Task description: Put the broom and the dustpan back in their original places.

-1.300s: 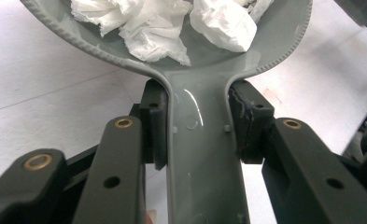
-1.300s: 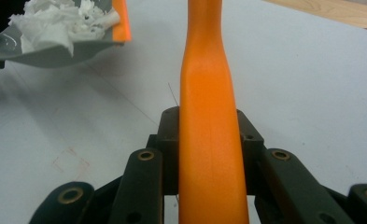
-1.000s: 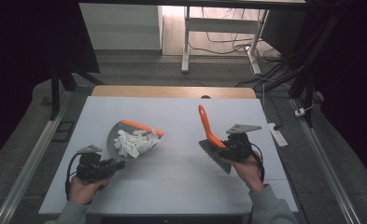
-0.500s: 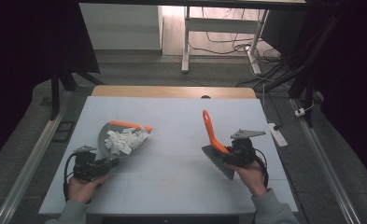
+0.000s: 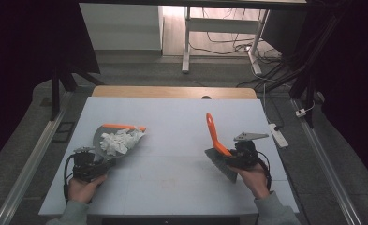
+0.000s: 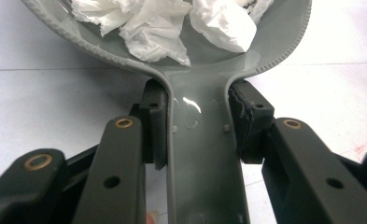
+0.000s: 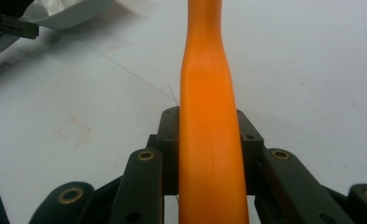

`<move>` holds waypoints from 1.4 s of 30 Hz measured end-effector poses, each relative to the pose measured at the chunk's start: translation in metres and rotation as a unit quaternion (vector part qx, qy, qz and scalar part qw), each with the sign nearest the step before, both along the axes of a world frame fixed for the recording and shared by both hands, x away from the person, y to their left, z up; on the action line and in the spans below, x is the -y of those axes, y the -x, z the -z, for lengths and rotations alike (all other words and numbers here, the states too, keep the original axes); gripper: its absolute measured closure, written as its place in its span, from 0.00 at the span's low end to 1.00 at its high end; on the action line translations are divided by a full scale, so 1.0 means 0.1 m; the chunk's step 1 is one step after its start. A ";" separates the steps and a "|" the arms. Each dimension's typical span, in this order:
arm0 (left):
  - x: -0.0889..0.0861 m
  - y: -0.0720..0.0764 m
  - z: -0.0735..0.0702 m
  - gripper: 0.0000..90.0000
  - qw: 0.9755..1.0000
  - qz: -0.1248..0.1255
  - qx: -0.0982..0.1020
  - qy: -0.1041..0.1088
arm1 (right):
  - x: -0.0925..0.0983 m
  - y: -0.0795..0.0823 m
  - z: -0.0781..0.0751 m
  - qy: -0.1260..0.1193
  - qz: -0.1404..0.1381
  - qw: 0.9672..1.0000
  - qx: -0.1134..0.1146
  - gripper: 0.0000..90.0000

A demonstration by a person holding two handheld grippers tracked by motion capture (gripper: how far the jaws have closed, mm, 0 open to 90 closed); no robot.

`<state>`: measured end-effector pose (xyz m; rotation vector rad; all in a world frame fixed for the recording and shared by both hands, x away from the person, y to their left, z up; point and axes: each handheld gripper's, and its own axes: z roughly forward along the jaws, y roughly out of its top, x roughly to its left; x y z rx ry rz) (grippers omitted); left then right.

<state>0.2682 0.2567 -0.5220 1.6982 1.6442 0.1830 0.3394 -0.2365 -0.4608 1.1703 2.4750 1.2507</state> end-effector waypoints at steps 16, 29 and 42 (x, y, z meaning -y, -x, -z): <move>-0.01 -0.02 0.05 0.68 1.000 -0.009 -0.010 -0.010 | 0.04 -0.14 0.31 0.018 0.014 0.999 -0.048 0.78; 0.01 -0.03 0.07 0.68 1.000 -0.006 -0.013 -0.014 | 0.17 -0.30 0.40 0.047 0.039 0.997 -0.045 0.67; 0.03 -0.03 0.09 0.67 1.000 0.002 -0.020 -0.021 | 0.23 -0.39 0.49 0.080 0.064 0.993 -0.057 0.45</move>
